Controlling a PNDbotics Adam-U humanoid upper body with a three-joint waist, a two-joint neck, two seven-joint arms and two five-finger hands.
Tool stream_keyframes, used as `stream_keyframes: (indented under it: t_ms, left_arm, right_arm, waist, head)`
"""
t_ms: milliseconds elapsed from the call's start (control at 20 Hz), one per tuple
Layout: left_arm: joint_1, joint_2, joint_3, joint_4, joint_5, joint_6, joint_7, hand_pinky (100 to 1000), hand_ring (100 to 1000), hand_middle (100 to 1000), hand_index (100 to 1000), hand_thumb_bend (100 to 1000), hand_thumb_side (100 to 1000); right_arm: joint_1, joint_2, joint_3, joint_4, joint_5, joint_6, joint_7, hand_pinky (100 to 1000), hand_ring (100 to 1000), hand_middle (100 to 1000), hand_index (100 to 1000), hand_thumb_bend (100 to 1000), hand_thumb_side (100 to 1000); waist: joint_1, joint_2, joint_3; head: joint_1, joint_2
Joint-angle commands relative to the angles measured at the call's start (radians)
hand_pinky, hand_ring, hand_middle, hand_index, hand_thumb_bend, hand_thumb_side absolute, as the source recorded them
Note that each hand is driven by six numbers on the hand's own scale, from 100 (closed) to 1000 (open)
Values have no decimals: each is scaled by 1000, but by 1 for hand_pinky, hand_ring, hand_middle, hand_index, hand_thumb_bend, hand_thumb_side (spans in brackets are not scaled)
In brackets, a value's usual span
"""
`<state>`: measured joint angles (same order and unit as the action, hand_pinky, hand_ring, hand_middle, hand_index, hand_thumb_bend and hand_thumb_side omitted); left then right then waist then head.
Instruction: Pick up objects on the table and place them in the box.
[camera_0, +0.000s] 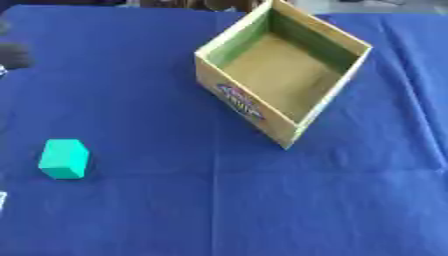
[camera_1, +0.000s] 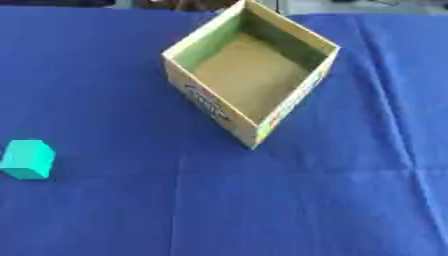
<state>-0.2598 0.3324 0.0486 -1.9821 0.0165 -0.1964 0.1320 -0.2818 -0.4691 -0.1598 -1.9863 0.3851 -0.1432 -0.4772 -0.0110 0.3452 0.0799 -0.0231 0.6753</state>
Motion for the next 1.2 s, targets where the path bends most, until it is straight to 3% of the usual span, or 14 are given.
stream_keyframes:
  t_ms: [50,450,650,900,1200]
  left_arm:
    - [-8,15,15,-18,-1,-7,3,689,692,735,884,100,1000]
    - [-7,14,15,-18,2,-10,6,692,692,739,886,100,1000]
    - [-8,51,29,-18,-41,1,6,707,714,762,910,100,1000]
    - [10,241,36,-18,-213,58,-41,738,764,806,955,100,1000]
    - [27,458,14,-18,-432,135,-239,814,849,853,1000,100,1000]
  right_arm:
    - [-7,-12,-6,-14,-1,-2,3,788,793,550,707,127,807]
    - [-7,-13,-6,-14,-1,-3,2,789,794,550,709,129,811]
    - [-4,-18,-7,-14,0,-3,3,788,793,551,709,126,815]
    - [7,-28,-9,-14,2,0,1,788,793,551,709,124,815]
    - [12,-32,-6,-14,1,0,4,788,792,551,709,120,818]
  waist:
    - [1,-15,1]
    - [1,-13,4]
    - [2,-19,9]
    - [11,-30,14]
    - [17,-41,13]
  head:
    - [0,-10]
    - [0,-12]
    - [4,-4]
    - [0,16]
    - [-4,23]
